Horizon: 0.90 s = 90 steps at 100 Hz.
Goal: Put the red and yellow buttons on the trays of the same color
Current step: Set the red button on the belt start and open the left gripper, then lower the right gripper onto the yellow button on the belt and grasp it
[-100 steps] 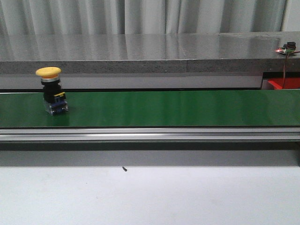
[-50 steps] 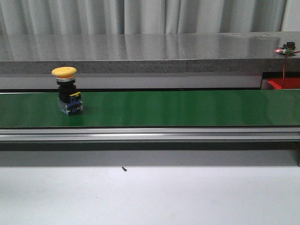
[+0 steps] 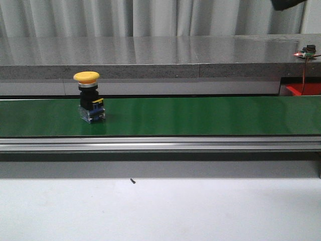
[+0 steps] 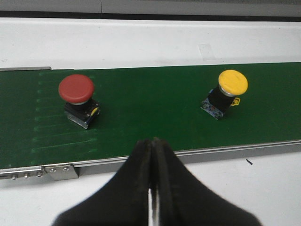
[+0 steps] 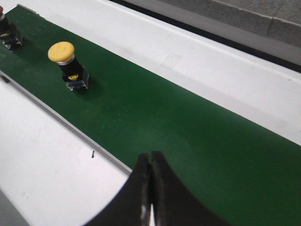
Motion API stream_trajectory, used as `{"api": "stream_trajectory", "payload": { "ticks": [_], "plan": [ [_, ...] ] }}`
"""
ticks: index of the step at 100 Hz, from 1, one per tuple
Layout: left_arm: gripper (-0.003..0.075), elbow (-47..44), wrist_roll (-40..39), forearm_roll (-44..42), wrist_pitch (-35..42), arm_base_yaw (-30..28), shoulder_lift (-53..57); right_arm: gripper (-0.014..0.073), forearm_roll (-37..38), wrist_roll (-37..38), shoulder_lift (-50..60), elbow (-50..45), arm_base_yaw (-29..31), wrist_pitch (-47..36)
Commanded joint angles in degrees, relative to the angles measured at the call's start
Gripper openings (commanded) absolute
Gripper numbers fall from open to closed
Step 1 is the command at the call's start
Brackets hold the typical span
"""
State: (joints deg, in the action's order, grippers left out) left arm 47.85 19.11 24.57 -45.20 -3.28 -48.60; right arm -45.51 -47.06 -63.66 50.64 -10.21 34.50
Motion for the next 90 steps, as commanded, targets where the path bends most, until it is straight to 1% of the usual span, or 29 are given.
{"api": "stream_trajectory", "payload": {
  "ticks": [1, 15, 18, 22, 27, 30, 32, 37, 42, 47, 51, 64, 75, 82, 90],
  "plan": [
    [-0.002, -1.2, 0.0, 1.3, 4.3, 0.5, 4.3, -0.0116, -1.3, -0.4, -2.0, 4.1, -2.1, -1.3],
    [-0.002, -4.2, 0.0, 1.3, 4.2, 0.5, 9.7, -0.0111, -1.4, -0.4, -6.2, 8.0, -5.3, -1.3],
    [-0.002, -4.7, 0.0, 1.3, 4.2, 0.5, 10.5, -0.0098, -1.4, -0.2, -7.3, 8.7, -6.1, -1.2],
    [-0.002, -4.9, 0.0, 1.2, 4.2, 0.5, 11.5, -0.0057, -1.4, -0.2, -8.3, 10.0, -6.8, -0.8],
    [-0.002, -5.1, 0.0, 1.1, 4.2, 0.5, 12.4, 0.0027, -1.4, 0.0, -9.8, 11.4, -7.9, -0.1],
    [-0.002, -5.1, 0.0, 1.1, 4.0, 0.5, 12.8, 0.0106, -1.4, 0.0, -10.8, 12.5, -8.7, 0.6],
    [-0.002, -5.1, 0.0, 1.1, 4.0, 0.5, 12.9, 0.0141, -1.4, 0.0, -11.5, 13.0, -9.2, 1.0],
    [-0.002, -5.1, 0.0, 1.1, 4.0, 0.5, 13.3, 0.0287, -1.4, 0.5, -13.0, 14.8, -10.3, 1.7],
    [-0.002, -5.1, 0.0, 1.1, 4.0, 0.5, 13.4, 0.0396, -1.4, 0.9, -14.5, 16.3, -11.3, 2.2],
    [-0.002, -5.1, 0.0, 1.1, 3.8, 0.5, 13.4, 0.0461, -1.3, 1.5, -16.1, 17.7, -12.3, 2.3],
    [-0.002, -5.1, 0.0, 1.1, 3.7, 0.5, 13.4, 0.048, -1.3, 2.1, -17.4, 18.9, -13.1, 2.5],
    [-0.002, -5.1, 0.0, 1.1, 3.7, 0.5, 13.4, 0.0479, -1.3, 3.9, -21.5, 22.3, -14.7, 2.7],
    [-0.002, -5.1, 0.0, 1.1, 3.7, 0.5, 13.4, 0.0479, -1.3, 7.2, -24.9, 24.5, -15.9, 2.7],
    [-0.002, -5.1, 0.0, 1.1, 3.7, 0.5, 13.4, 0.0479, -1.3, 9.6, -26.8, 25.6, -17.0, 1.7],
    [-0.002, -5.1, 0.0, 1.1, 3.7, 0.5, 13.4, 0.0479, -1.2, 10.5, -28.8, 26.6, -18.2, -0.4]
  ]
}}
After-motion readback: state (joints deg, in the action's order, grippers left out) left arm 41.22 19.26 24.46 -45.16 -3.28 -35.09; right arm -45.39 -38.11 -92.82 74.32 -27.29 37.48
